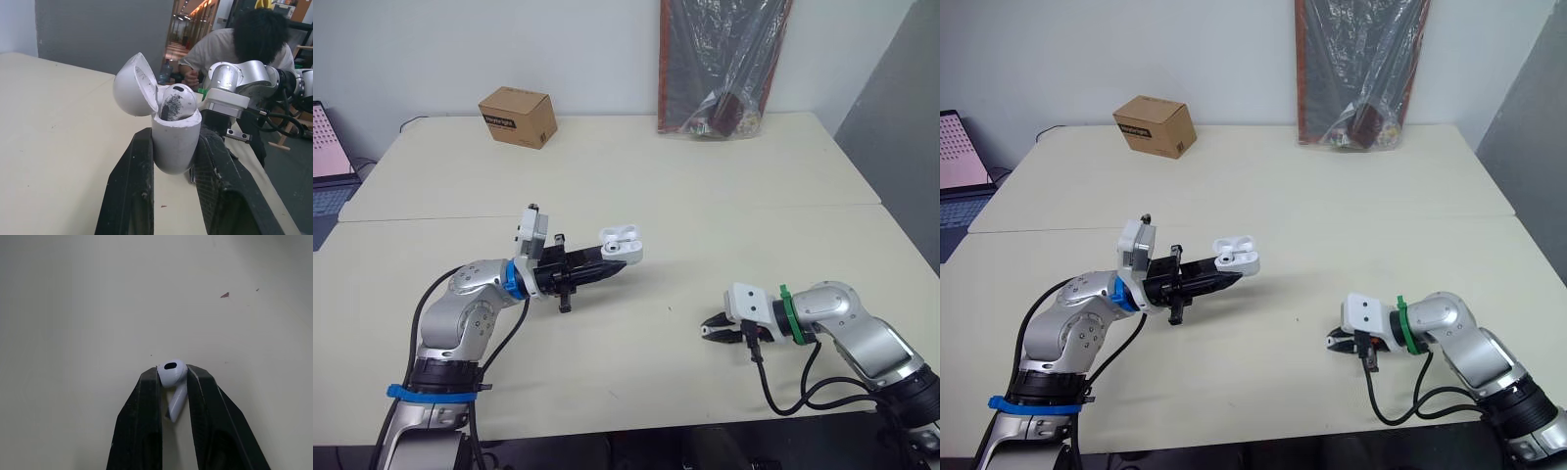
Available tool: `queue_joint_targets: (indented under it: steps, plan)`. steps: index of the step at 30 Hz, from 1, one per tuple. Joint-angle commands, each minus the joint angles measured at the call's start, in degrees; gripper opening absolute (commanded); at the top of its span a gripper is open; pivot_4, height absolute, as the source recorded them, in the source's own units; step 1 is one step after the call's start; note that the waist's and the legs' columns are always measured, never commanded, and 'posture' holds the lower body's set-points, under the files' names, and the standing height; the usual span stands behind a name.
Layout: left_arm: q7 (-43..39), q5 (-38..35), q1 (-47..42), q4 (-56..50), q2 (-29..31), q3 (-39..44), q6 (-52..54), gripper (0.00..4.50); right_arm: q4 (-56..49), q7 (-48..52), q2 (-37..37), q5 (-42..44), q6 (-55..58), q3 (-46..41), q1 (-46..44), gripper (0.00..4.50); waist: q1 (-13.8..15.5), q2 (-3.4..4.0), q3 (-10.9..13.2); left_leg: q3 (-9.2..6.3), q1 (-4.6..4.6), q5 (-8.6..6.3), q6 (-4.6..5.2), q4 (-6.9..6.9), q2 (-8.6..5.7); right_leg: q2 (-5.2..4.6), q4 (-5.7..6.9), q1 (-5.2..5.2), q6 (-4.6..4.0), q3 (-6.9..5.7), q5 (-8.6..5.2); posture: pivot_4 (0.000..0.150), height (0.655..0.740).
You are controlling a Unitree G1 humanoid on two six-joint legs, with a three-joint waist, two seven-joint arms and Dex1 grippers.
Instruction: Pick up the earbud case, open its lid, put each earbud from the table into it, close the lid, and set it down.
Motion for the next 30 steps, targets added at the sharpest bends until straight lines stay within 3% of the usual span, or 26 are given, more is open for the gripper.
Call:
queue_joint_targets:
  steps: [1, 24, 30]
  plan:
    - [-0.09, -0.21, -0.57, -1.73, -0.02, 0.2, -0.67, 0.75, 0.41, 2.83, -1.29, -1.02, -3.23, 0.32, -0.91, 0.38, 0.0, 0.0, 0.0, 0.0, 0.0, 0.0, 0.0, 0.02, 0.0, 0.0, 0.0, 0.01, 0.0, 0.0, 0.0, 0.15, 0.74]
    - [0.46, -0.29, 0.14, -2.41, -0.02, 0.3, -0.84, 0.75, 6.41, 10.41, -1.92, -4.58, -14.16, 2.14, -3.12, 0.38, -0.01, 0.0, 0.0, -0.06, 0.35, -0.01, 0.01, 0.41, -0.01, 0.0, -0.02, 0.58, 0.08, -0.03, 0.02, 0.15, 0.74]
    - [0.58, -0.28, 0.25, -2.51, -0.07, 0.33, -0.89, 0.75, 6.15, 9.77, -1.4, -4.75, -12.66, 1.82, -3.81, 2.54, 0.0, 0.0, 0.0, -0.06, 0.39, -0.01, 0.01, 0.41, -0.01, 0.0, -0.02, 0.62, 0.07, -0.03, 0.02, 0.15, 0.74]
